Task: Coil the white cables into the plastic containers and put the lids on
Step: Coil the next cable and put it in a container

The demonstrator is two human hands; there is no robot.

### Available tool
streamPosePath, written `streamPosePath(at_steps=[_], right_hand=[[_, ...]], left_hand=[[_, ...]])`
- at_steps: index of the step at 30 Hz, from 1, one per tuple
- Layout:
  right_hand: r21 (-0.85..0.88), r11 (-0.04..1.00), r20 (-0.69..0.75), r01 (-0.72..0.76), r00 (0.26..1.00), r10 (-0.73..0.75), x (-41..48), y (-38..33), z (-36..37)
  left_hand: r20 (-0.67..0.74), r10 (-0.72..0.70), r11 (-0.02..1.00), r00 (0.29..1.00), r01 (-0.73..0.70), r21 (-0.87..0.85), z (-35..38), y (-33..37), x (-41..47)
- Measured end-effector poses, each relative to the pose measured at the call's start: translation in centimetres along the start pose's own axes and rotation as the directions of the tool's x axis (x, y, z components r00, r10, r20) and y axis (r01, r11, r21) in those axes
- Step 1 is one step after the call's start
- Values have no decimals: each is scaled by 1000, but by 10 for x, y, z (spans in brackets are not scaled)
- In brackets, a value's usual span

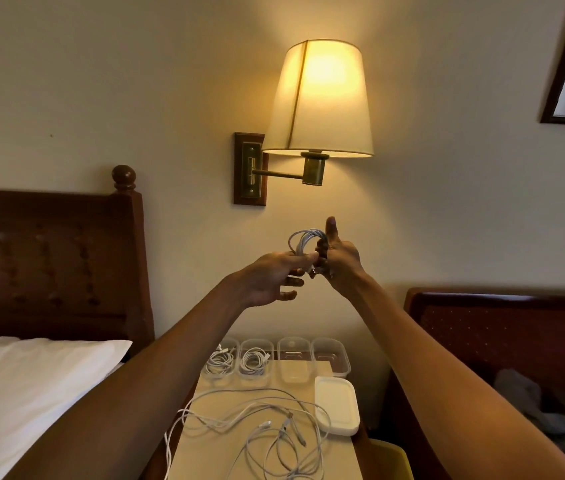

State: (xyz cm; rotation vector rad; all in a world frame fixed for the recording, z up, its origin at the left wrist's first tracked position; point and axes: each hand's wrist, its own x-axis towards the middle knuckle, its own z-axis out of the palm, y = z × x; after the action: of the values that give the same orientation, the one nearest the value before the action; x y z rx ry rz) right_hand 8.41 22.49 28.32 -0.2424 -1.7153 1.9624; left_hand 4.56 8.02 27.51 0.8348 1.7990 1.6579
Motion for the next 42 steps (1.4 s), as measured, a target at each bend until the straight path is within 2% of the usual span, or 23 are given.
streamPosePath(at_steps=[7,13,16,18,21,24,28,32,36,42], right_hand=[[45,999,9,10,1000,-10,2,-1,-2],[80,996,-117,-33,992,43,5,-14,-5],[71,997,-100,-30,994,37,6,-16,3],[53,998,-80,-25,996,29,6,-12,11],[126,991,-26,-48,998,52,4,-6,17],[192,980,75,-62,996,48,3,1,21],[140,990,169,-30,986,6,2,10,29],[63,998,202,13,979,-26,6,21,26],[13,999,187,47,981,-49,9,23,16],[-79,997,214,-4,977,21,11,27,3]], left_hand=[[68,-40,999,997,38,29,0,13,-3],[72,-33,991,997,23,129,-7,8,-11],[141,-74,995,987,65,72,-15,-1,-16],[138,-73,994,988,61,89,-22,-2,-18],[72,-13,990,997,3,140,-28,-3,-22],[-34,44,998,998,-43,53,-32,-9,-23],[-163,91,984,982,-114,-136,-33,-16,-19],[-215,126,969,968,-167,-182,-32,-18,-14],[-228,126,982,965,-154,-107,-29,-20,-7],[-367,167,973,915,-214,-90,-27,-24,9]])
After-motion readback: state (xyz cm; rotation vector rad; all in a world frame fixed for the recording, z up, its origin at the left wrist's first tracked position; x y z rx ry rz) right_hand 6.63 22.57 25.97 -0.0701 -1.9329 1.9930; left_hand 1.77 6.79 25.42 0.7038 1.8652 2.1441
